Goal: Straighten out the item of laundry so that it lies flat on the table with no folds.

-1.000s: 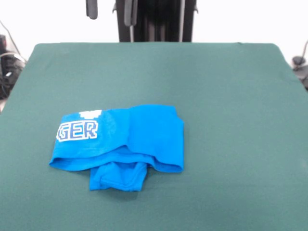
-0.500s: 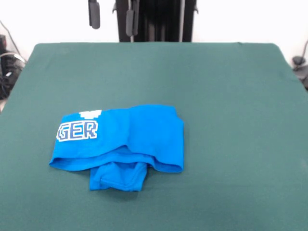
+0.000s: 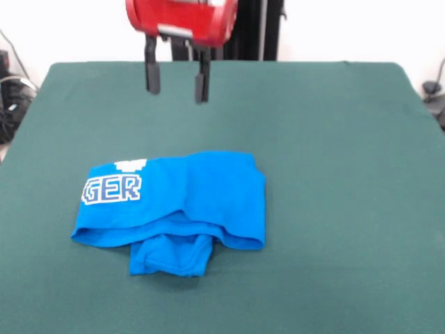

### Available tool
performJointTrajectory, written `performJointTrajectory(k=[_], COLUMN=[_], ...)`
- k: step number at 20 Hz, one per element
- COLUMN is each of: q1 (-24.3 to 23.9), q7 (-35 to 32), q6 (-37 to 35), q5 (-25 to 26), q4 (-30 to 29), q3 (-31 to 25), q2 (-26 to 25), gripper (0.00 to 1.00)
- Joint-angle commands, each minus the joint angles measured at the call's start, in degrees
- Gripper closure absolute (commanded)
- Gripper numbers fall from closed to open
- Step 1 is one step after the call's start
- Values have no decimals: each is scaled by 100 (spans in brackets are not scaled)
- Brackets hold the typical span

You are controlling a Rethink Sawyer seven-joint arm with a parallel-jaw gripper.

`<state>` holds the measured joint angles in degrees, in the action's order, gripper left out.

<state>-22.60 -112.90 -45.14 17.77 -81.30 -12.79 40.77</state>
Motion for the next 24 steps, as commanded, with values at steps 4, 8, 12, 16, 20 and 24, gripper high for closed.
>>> performJointTrajectory(k=[4,8,12,16,20,24], q1=[411,595,753,863,1000,1090], q7=[-616,-630,-597,-613,-692,-718], q6=[438,187,-161,-380,-589,-763], q5=[112,-9,-197,-330,-455,-576], q4=[75,447,856,1173,1411,1557], q3=[50,49,-8,-36,44,91], q2=[-873,-989,-1125,-1277,-1324,-1373], gripper=[0,0,0,0,0,0])
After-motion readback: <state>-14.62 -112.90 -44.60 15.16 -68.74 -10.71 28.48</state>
